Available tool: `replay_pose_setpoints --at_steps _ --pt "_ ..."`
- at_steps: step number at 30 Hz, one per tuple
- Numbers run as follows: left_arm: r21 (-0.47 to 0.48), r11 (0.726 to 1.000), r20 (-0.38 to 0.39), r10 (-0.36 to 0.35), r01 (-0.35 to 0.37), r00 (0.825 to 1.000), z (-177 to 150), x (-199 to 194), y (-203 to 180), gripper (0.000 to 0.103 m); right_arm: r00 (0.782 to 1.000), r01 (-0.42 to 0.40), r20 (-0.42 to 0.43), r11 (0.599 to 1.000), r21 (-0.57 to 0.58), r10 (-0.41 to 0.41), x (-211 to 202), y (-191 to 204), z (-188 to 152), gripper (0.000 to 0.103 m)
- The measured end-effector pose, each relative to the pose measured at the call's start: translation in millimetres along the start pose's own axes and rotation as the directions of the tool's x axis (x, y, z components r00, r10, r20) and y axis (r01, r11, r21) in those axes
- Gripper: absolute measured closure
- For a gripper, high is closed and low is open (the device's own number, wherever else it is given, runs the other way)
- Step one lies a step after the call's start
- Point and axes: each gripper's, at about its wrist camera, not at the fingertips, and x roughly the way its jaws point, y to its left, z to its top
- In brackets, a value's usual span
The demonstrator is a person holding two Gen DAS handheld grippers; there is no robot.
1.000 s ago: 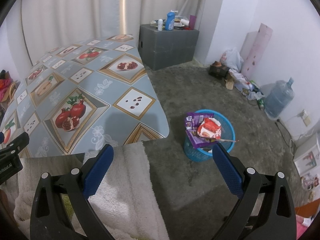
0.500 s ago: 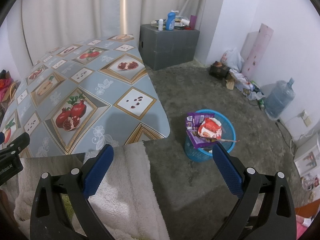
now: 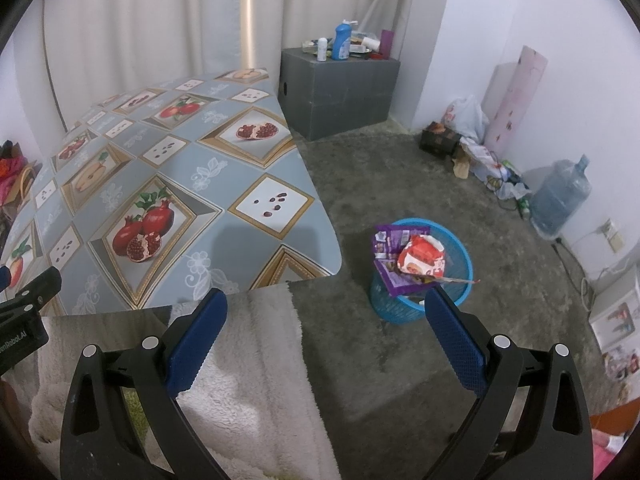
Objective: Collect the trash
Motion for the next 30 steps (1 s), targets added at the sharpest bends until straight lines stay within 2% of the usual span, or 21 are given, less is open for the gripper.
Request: replay_pose_setpoints --at_steps 30 --pt "0.001 1.000 0.000 -0.002 0.002 1.000 1 -1 0 0.006 1.000 0.001 0.003 1.000 0.003 -0.001 -1 8 1 0.008"
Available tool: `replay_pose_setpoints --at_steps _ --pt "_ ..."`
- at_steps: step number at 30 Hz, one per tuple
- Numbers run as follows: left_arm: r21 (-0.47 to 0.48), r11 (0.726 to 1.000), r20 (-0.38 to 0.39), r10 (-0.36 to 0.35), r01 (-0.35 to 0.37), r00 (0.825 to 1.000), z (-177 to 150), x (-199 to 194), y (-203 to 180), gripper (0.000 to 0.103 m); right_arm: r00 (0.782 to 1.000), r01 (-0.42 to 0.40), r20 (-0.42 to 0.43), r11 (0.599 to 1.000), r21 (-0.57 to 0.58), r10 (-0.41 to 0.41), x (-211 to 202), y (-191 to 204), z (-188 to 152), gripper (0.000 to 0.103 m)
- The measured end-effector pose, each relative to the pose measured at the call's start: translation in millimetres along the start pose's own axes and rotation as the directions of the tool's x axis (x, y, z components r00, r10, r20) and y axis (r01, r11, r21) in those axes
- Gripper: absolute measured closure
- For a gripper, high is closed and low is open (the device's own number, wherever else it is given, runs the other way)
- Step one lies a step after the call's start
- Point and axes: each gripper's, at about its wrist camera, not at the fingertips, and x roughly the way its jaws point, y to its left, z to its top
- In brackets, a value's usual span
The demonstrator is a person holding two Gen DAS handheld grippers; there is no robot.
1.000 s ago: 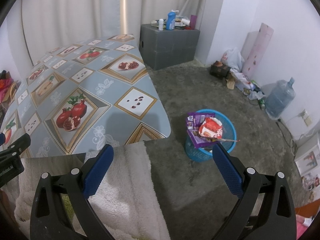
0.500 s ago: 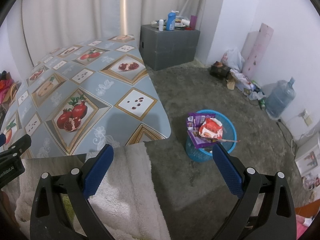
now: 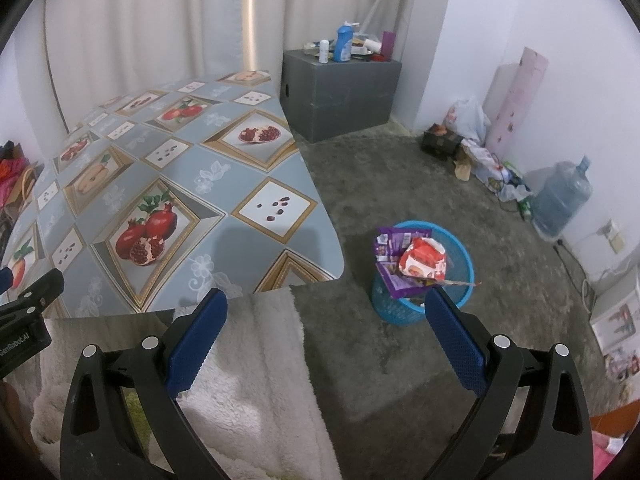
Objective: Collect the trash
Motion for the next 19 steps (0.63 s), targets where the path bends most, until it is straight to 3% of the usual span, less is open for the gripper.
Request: replay_pose_setpoints --at_steps 19 --pt "0.001 1.000 -0.005 -0.002 0.002 1.000 -0.5 0.7 -0.4 0.006 1.000 -0.001 0.000 1.000 0.004 0.001 -0.4 4.3 0.7 0.008"
